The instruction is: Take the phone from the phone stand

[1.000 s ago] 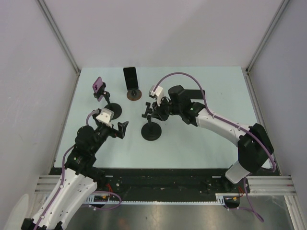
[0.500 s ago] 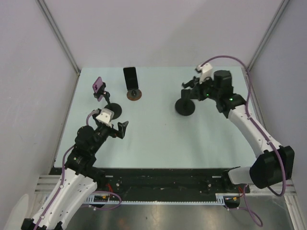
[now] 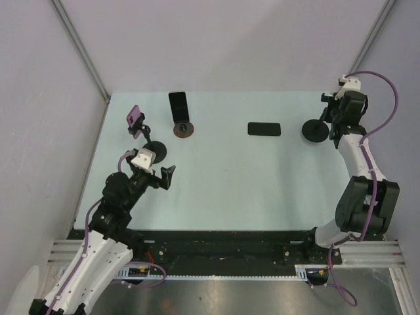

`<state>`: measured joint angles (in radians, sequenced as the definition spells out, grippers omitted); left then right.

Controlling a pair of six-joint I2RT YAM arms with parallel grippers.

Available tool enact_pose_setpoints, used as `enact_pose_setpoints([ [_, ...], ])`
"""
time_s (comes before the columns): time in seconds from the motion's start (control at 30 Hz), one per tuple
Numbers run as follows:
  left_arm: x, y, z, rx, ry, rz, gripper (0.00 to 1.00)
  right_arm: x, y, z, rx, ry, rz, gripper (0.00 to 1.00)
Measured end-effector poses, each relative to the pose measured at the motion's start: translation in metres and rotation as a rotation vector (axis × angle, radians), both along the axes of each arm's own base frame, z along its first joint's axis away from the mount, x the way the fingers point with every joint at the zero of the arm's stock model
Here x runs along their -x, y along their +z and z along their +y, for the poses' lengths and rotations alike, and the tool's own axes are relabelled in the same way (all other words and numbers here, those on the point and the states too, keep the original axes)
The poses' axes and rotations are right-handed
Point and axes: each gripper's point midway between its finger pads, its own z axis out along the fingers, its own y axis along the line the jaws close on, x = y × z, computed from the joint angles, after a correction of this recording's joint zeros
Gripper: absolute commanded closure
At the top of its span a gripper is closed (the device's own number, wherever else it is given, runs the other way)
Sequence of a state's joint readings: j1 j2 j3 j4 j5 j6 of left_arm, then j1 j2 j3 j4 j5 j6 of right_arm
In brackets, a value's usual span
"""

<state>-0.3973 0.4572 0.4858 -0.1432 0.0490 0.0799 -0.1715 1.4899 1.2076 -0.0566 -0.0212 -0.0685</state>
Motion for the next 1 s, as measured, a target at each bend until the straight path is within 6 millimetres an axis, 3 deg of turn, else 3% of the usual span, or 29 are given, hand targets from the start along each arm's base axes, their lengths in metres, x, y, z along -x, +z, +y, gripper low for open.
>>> enact_pose_setpoints([
  [0.3, -0.002, 0.000, 0.004, -0.009, 0.020, -0.003, 0.00, -0.029, -0.047, -0.068, -0.036, -0.187, 0.002, 1.00],
  [0.47, -0.002, -0.002, 0.004, -0.012, 0.023, -0.001, 0.00, -0.042, -0.052, -0.075, -0.042, -0.194, -0.024, 1.00],
  [0.57, -0.002, -0.003, 0.004, -0.014, 0.024, 0.002, 0.00, -0.046, -0.053, -0.075, -0.046, -0.191, -0.035, 0.92],
  [0.67, -0.003, -0.004, 0.006, -0.017, 0.035, 0.002, 0.00, -0.048, -0.053, -0.074, -0.047, -0.189, -0.039, 0.73],
  [0.7, -0.003, -0.004, 0.008, -0.019, 0.042, 0.001, 0.00, -0.049, -0.052, -0.074, -0.049, -0.186, -0.040, 0.59],
  [0.73, -0.004, -0.004, 0.008, -0.022, 0.046, 0.000, 0.00, -0.049, -0.052, -0.073, -0.050, -0.181, -0.042, 0.53],
  [0.77, -0.004, -0.004, 0.009, -0.024, 0.049, -0.001, 0.00, -0.050, -0.051, -0.072, -0.053, -0.175, -0.044, 0.38],
  [0.87, -0.005, -0.004, 0.011, -0.027, 0.061, -0.003, 0.00, -0.052, -0.047, -0.066, -0.055, -0.151, -0.050, 0.15],
  [1.0, -0.005, -0.004, 0.013, -0.028, 0.071, -0.004, 0.00, -0.048, -0.039, -0.055, -0.041, -0.143, -0.043, 0.00],
])
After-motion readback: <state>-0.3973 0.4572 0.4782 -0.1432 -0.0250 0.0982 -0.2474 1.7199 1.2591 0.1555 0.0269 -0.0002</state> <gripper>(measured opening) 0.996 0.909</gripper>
